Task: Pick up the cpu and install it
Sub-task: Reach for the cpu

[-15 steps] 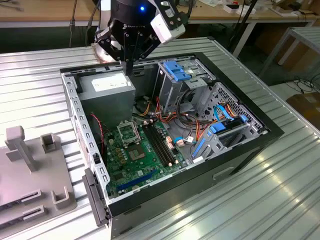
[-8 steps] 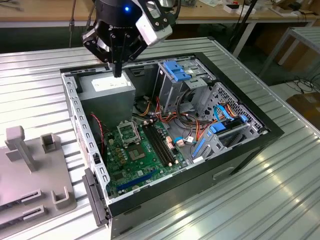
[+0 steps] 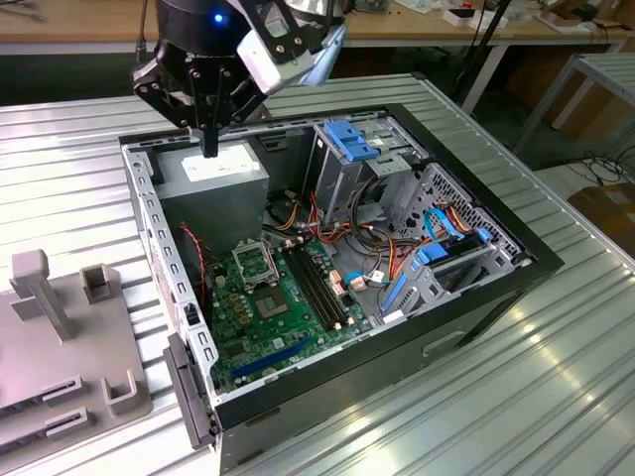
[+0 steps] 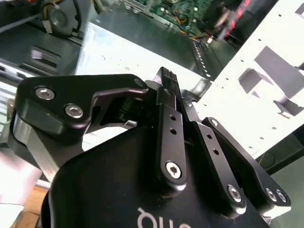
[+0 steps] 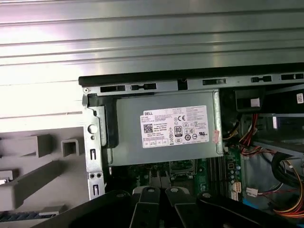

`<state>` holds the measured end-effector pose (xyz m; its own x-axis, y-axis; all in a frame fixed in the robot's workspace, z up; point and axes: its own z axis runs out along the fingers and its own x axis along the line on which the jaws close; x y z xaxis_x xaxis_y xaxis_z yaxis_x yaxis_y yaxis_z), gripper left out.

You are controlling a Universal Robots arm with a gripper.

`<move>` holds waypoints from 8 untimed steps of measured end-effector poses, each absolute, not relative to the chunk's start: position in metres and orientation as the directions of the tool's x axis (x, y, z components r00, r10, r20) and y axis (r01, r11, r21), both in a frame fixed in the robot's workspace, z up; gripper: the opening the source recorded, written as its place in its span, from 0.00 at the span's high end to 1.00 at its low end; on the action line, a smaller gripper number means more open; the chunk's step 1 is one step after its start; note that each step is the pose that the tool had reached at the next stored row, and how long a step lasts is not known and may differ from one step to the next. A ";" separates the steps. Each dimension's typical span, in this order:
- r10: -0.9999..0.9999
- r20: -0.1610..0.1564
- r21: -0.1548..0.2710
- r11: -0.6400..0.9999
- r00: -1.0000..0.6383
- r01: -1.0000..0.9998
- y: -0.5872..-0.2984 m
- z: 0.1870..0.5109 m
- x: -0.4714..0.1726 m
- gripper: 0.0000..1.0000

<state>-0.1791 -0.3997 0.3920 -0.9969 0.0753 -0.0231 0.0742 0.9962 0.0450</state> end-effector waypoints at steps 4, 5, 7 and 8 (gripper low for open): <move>0.075 -0.023 0.045 0.996 -0.997 0.074 -0.407 0.391 -0.189 0.89; 0.075 -0.023 0.045 0.996 -0.997 0.074 -0.407 0.391 -0.189 0.89; 0.075 -0.023 0.045 0.996 -0.997 0.074 -0.407 0.391 -0.190 0.89; 0.075 -0.023 0.045 0.996 -0.997 0.074 -0.407 0.391 -0.190 0.89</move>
<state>-0.1897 -0.4072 0.3914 -0.9969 0.0754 -0.0231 0.0743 0.9962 0.0451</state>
